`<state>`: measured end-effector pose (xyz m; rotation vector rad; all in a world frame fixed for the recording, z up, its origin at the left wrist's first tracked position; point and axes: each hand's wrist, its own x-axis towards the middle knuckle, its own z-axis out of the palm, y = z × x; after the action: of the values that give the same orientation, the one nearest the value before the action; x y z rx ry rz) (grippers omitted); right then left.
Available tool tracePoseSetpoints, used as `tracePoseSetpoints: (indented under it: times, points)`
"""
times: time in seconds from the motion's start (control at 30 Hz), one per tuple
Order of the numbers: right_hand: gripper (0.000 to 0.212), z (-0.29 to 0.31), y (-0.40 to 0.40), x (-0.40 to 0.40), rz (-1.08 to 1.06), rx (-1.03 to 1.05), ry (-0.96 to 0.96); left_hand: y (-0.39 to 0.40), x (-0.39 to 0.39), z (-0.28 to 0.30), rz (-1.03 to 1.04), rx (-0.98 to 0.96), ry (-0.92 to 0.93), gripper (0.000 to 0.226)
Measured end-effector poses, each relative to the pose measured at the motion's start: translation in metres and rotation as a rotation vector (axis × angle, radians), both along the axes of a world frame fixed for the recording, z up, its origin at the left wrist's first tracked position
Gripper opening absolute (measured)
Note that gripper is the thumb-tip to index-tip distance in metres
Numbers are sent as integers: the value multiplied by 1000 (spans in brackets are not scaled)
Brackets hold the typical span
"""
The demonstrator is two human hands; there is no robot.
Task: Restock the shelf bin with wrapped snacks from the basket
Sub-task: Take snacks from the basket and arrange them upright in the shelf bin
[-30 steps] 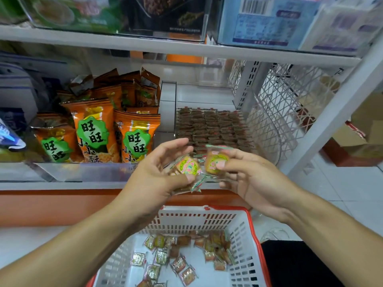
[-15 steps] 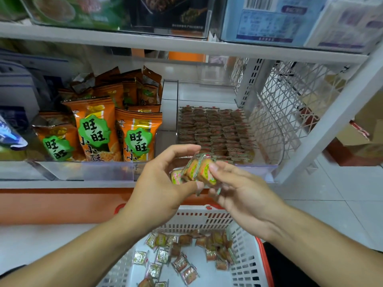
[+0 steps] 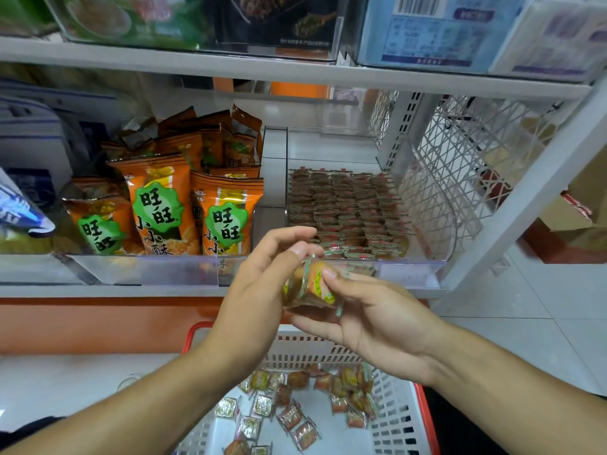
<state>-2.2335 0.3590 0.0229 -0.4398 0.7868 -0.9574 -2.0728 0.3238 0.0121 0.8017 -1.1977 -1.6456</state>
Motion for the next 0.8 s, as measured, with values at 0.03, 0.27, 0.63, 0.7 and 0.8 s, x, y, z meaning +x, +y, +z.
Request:
tracePoseSetpoints:
  times: [0.03,0.27,0.63,0.7,0.8]
  points:
    - [40,-1,0,0,14,-7,-4,0,-1,1,16,10,3,29]
    - [60,-3,1,-4,9,-560,808,1,-7,5,235,290,-65,45]
    - [82,-5,1,-9,285,-970,1475,6,-14,12,40,682,19,62]
    - [81,-5,1,-11,276,-922,1435,7,-17,14,54,667,8,63]
    - [78,-5,1,-12,280,-868,1442,5,-19,14,-17,691,98,68]
